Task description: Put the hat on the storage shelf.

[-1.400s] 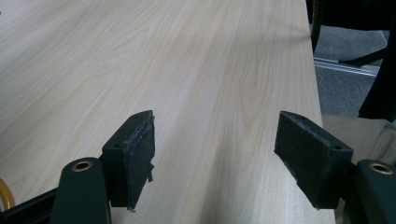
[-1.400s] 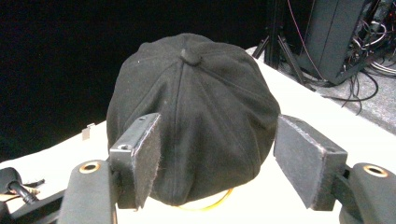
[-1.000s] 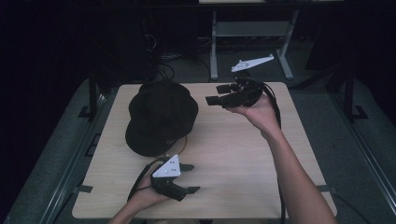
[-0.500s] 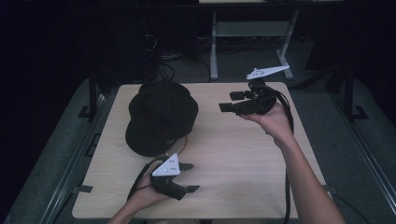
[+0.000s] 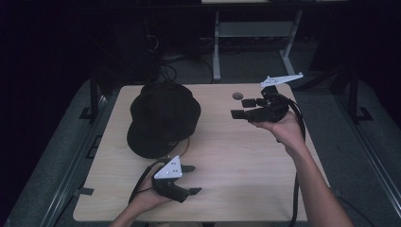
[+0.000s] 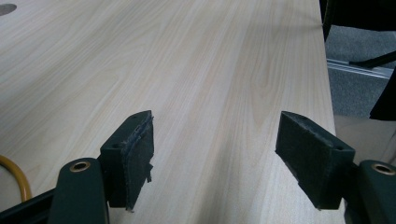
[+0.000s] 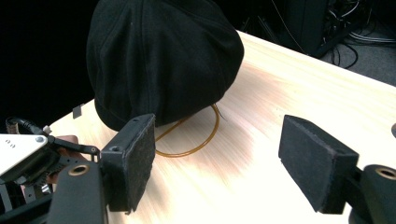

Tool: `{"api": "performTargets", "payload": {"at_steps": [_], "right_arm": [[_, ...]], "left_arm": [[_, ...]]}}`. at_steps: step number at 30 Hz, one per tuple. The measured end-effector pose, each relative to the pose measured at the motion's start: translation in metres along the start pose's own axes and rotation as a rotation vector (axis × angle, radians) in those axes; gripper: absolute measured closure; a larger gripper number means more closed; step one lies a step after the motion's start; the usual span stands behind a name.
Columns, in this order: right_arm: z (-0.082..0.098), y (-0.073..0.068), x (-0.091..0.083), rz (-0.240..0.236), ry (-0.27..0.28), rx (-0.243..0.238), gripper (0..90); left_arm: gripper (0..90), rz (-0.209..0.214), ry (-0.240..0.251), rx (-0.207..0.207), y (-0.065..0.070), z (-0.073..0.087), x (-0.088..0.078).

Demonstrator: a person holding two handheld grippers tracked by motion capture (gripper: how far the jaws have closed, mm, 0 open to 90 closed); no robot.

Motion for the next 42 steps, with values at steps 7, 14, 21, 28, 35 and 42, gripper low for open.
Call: {"api": "performTargets", "payload": {"at_steps": [7,14,21,28,35,42], "right_arm": [[0.011,0.004,-0.006,0.002,-0.001,0.017,26.7],[0.025,0.009,-0.011,0.007,-0.003,0.035,26.2],[0.041,0.014,-0.018,0.012,-0.002,0.054,25.8],[0.056,0.016,-0.026,0.017,0.005,0.073,25.2],[0.074,0.016,-0.034,0.019,0.003,0.083,25.2],[0.094,0.017,-0.043,0.022,-0.005,0.096,25.1]], "left_arm": [[27.6,-0.006,0.004,-0.015,0.0,0.001,-0.001],[27.6,-0.013,0.013,-0.022,-0.001,0.001,-0.001],[27.4,-0.011,0.008,-0.023,-0.001,0.001,-0.001],[27.4,-0.011,0.005,-0.021,-0.002,0.002,-0.001],[27.4,-0.013,0.002,-0.019,-0.002,0.002,-0.002],[27.3,-0.011,-0.007,-0.019,-0.002,0.003,0.0]]}}
Point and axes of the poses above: each handheld gripper's, and its own axes: x roughly forward along the jaws, z roughly out of its underside, y roughly to its right, the point moved 1 cm from there along x, roughly forward along the jaws, and after that the axes turned 3 degrees about y, right-handed, at the moved point
